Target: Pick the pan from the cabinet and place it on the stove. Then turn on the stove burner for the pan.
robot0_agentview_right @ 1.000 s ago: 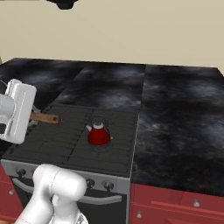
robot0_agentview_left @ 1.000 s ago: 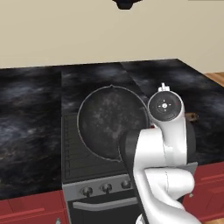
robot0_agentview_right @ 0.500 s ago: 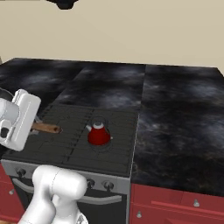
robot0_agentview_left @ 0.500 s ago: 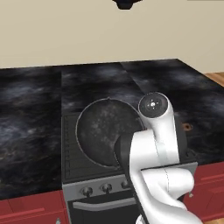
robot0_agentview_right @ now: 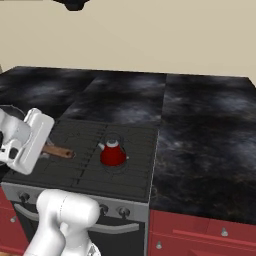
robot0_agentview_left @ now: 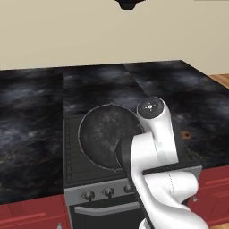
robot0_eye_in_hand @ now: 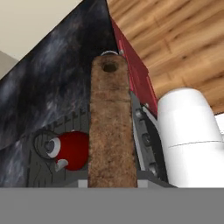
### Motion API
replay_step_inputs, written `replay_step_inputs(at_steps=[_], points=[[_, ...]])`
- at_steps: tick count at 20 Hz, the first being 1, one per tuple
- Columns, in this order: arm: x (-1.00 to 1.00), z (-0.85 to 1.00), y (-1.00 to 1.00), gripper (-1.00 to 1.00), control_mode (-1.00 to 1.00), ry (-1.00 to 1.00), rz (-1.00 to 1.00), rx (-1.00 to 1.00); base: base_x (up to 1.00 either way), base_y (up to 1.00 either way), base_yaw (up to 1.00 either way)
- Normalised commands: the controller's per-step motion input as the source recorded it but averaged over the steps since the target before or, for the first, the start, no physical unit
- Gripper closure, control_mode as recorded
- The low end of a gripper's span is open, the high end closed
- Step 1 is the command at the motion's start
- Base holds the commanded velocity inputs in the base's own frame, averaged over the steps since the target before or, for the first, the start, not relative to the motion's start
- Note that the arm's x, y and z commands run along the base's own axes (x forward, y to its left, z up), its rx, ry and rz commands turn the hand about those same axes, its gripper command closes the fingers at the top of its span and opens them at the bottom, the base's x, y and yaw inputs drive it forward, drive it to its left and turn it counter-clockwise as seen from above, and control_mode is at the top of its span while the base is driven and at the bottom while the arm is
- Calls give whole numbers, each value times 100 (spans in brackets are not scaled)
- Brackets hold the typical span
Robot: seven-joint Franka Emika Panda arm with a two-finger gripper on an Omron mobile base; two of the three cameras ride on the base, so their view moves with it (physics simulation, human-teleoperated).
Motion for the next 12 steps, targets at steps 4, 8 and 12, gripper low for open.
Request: replay_step_inputs(at_steps=[4, 8, 12], points=[[30, -16, 0, 100, -100, 11, -6, 10, 0, 0, 0], [22, -30, 0, 100, -100, 11, -5, 8, 0, 0, 0], [18, -44, 0, 100, -100, 6, -8, 4, 0, 0, 0]])
